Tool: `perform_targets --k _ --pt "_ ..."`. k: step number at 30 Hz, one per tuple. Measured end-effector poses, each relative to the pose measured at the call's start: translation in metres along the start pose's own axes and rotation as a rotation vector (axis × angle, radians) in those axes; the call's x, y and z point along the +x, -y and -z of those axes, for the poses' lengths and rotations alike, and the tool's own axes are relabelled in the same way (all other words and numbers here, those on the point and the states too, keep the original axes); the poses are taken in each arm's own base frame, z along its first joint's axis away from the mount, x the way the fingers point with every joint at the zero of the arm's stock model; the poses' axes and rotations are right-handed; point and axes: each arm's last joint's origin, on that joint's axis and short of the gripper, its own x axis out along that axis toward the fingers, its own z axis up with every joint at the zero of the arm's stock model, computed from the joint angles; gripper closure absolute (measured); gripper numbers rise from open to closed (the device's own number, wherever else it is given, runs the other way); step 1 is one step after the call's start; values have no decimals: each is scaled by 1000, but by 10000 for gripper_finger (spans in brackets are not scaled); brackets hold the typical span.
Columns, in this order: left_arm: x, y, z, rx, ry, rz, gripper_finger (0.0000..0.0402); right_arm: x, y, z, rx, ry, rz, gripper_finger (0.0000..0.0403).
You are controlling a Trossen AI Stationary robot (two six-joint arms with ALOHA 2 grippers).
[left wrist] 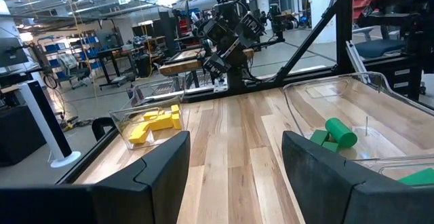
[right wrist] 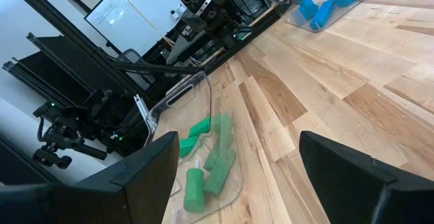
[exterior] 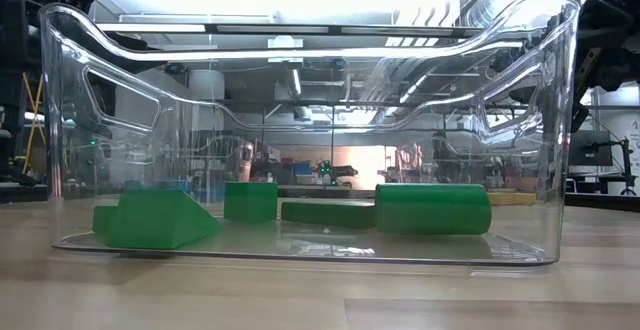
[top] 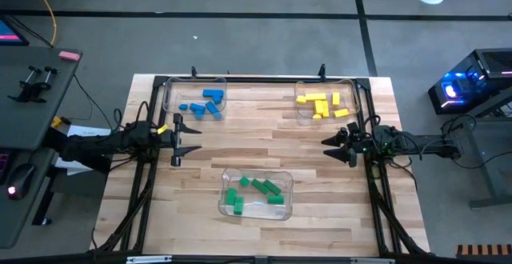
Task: Sort blocks
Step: Return to Home Position
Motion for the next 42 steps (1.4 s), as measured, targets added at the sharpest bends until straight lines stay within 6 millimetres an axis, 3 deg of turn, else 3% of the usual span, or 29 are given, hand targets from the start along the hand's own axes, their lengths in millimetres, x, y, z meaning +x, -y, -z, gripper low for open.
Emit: perform_targets --k 5,13,16,42 --pt "0 0 0 0 0 0 181 -1 -1 0 -7 9 -13 100" --pt "0 0 0 0 0 0 181 1 -1 0 -596 101 -41 100" --pt "0 0 0 0 0 0 181 4 -1 1 -741 159 -80 100" --pt "0 0 0 0 1 1 181 5 -1 2 -758 141 -70 100"
